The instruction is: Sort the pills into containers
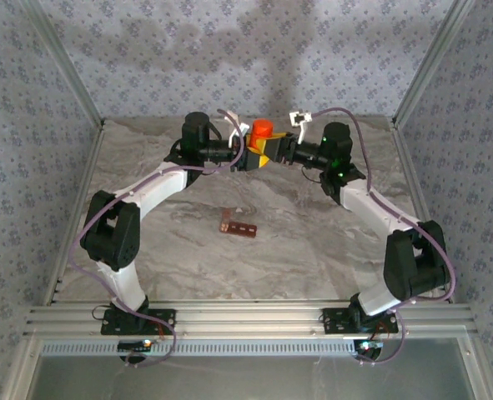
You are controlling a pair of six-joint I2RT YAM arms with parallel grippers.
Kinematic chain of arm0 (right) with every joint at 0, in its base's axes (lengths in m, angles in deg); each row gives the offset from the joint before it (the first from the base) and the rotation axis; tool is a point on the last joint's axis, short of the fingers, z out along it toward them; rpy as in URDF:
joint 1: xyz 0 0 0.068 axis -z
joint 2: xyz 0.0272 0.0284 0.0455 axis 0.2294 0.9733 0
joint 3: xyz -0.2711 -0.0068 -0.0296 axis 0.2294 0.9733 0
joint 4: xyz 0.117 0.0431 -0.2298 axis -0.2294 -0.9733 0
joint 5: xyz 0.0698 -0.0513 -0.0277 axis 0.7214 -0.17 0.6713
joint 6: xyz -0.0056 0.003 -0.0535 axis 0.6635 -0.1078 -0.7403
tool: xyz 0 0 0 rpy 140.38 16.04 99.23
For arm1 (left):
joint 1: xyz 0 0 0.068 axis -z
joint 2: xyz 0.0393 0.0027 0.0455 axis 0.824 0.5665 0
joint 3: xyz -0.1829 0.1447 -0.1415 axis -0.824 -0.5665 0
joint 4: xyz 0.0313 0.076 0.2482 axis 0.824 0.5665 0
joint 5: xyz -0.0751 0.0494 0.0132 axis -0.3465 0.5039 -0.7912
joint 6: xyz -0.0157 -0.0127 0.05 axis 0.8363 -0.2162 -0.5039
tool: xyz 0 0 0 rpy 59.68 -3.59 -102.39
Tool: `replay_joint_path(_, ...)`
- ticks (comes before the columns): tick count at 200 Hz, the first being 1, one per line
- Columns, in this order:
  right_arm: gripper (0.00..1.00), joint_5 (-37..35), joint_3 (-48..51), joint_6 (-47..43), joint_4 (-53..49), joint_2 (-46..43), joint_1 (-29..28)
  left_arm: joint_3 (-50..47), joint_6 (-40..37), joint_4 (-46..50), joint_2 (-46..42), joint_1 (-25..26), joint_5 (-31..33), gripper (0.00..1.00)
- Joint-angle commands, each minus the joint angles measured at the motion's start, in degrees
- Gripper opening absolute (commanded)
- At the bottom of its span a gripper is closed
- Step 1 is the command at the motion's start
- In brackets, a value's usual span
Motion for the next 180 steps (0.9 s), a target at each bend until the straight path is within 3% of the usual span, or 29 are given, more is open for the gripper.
replay_joint_path(1, 0.36, -1.95, -1.10, 2.41, 1.90, 0.93, 0.00, 0.78, -2.34, -2.53, -1.42, 1.11, -2.56, 0.00)
replay_joint_path(71, 0.27, -8.47, 4.25, 11.75, 13.65, -0.75, 1.86, 0.34, 0.24, -4.19, -2.08, 0.38, 0.09, 0.11)
replay_joint_path(97, 0.26, -9.80, 5.36, 13.72, 16.23, -0.88, 1.97, -0.59, 4.38, -8.06, -1.99, -0.25, 1.89, 0.21)
replay_joint_path(180, 0.25, -14.28, 9.07, 17.78, 21.59, -1.58, 2.89, -1.97, 10.12, -14.54, -1.38, -1.18, 2.36, 0.27)
